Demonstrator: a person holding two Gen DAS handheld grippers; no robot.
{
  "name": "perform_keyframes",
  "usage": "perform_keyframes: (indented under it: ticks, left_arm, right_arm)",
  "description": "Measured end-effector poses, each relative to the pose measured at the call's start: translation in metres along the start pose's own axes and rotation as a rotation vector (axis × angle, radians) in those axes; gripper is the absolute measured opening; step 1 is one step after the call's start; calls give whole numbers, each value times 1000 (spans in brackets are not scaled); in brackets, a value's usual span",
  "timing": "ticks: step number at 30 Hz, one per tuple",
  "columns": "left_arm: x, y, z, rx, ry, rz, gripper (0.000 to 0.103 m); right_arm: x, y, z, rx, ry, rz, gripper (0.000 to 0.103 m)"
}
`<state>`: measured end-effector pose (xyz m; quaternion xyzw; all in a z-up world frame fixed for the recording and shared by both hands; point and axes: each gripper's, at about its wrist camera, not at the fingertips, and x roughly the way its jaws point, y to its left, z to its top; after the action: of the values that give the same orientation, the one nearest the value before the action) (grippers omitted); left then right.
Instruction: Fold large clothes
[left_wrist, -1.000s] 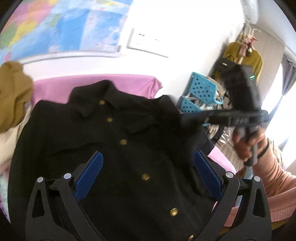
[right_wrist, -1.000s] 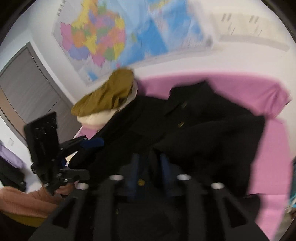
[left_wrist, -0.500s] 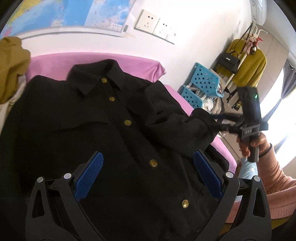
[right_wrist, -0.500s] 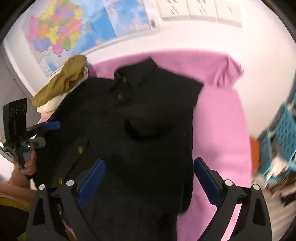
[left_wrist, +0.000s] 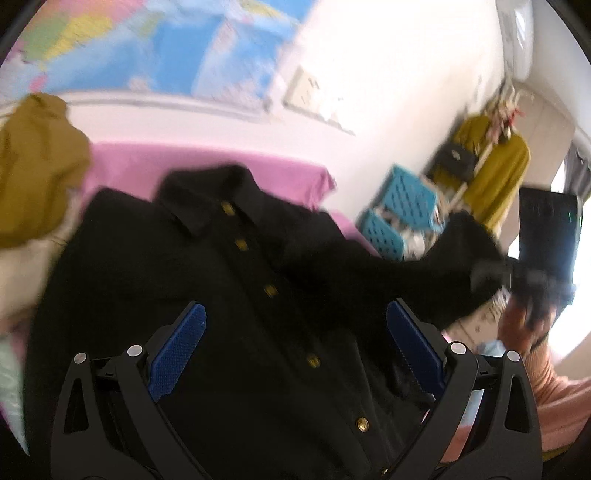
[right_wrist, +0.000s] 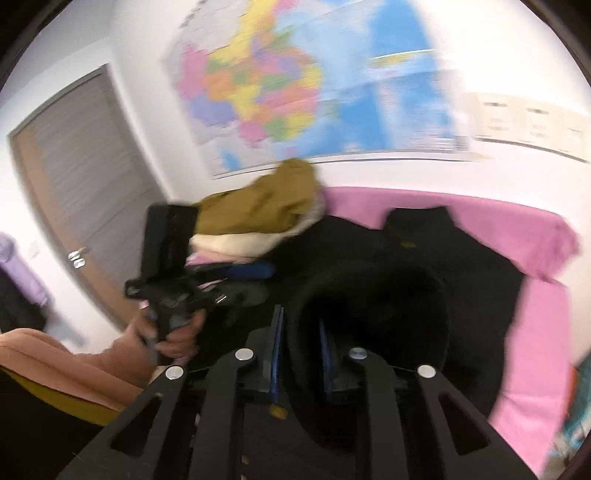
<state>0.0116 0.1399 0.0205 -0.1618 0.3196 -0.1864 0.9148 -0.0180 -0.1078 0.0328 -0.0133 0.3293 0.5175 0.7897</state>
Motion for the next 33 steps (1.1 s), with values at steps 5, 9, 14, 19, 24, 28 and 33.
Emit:
perform_keyframes:
  ticks: [5,9,14,19,24,28,33]
  left_arm:
    - [-35,15,10,-36,-84,43,97]
    - [-50,25,2,-69,-81,17,97]
    - [-25,13,-23,-55,22,-43,97]
    - [32,-28,-46,32,181,-101,97]
    - [85,-50,-57,124,320,-27,97]
    - [100,-33,-46,83,332,31,60]
    - [70,-4,-8,9,184,12,32]
  right_arm:
    - [52,-1,-4,21,91,69,83]
    - [39,-33,-5,75,38,-14,83]
    - [11,-129,-12,309,-34,-337,85]
    - [22,-204,-44,508,50,-405,86]
    - [38,-211,-60,530,45,-301,79]
    - [41,-214,-57,512,53,-273,15]
    - [-9,-219,-50,511,-109,-282,12]
